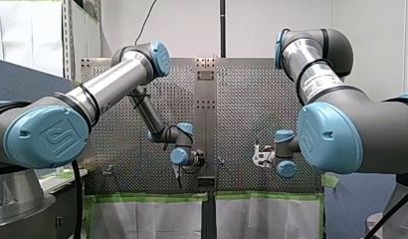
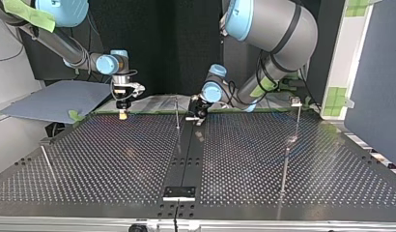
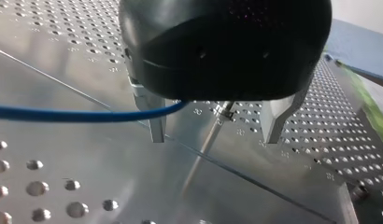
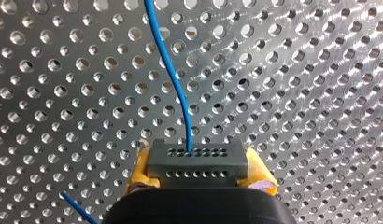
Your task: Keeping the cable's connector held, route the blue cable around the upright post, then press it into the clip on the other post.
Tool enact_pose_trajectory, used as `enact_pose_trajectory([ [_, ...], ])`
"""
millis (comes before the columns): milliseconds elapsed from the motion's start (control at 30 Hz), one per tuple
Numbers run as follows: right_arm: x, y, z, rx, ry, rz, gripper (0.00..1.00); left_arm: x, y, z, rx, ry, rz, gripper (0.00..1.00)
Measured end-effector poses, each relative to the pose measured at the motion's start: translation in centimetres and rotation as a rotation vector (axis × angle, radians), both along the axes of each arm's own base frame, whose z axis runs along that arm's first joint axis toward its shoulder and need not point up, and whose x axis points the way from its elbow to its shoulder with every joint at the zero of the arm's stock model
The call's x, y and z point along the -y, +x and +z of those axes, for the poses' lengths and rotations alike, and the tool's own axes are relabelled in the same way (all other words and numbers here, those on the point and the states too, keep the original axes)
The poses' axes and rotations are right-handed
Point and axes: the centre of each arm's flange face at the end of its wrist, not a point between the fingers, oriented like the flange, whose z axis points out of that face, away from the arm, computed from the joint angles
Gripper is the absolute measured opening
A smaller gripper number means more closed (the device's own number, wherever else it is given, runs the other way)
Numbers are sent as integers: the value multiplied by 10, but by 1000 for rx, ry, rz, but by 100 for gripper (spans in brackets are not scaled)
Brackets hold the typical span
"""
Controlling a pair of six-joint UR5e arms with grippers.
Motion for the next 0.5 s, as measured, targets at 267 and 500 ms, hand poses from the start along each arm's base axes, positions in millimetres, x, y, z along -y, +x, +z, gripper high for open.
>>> enact_pose_trajectory([
  [267, 0, 0, 0, 5, 3, 5, 0, 2, -10, 7, -26, 101, -18, 100],
  [500, -1, 0, -1, 5, 8, 6, 0, 13, -27, 5, -58, 188, -59, 100],
])
